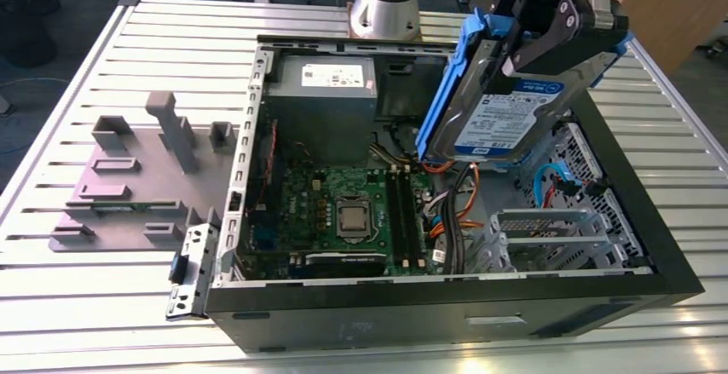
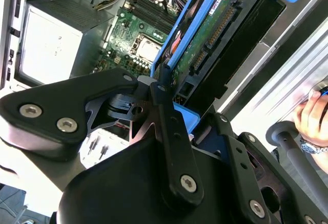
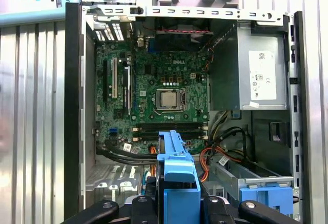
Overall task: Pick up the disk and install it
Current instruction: 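Insert the disk into the insertion slot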
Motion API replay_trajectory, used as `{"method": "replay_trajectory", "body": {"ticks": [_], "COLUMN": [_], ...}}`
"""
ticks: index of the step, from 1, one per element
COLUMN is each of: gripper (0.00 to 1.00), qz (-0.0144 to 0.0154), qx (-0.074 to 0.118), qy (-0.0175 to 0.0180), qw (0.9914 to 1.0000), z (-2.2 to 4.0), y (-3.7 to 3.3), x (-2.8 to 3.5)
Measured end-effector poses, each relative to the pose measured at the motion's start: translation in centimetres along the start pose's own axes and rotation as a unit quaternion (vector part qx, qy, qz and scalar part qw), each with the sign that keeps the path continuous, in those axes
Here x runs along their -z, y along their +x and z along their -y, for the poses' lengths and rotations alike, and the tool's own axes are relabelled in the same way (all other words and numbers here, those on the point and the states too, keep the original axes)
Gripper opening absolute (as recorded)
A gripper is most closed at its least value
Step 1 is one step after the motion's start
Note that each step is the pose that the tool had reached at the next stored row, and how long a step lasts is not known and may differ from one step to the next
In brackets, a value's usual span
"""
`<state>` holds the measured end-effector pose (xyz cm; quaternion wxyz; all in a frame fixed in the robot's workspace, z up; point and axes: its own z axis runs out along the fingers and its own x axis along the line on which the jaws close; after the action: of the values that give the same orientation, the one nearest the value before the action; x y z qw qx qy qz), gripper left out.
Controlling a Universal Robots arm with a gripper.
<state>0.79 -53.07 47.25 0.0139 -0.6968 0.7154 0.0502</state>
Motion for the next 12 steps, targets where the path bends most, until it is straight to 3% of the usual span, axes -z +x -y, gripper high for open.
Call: {"method": "replay_trajectory", "body": {"ticks": [12], "gripper": [0.37], "qz": [0.0000], "qx": [0.000], "qy": [0.0000], "qw": [1.00000], "z": [0.02], "y": [0.46], "x": [0.03]}}
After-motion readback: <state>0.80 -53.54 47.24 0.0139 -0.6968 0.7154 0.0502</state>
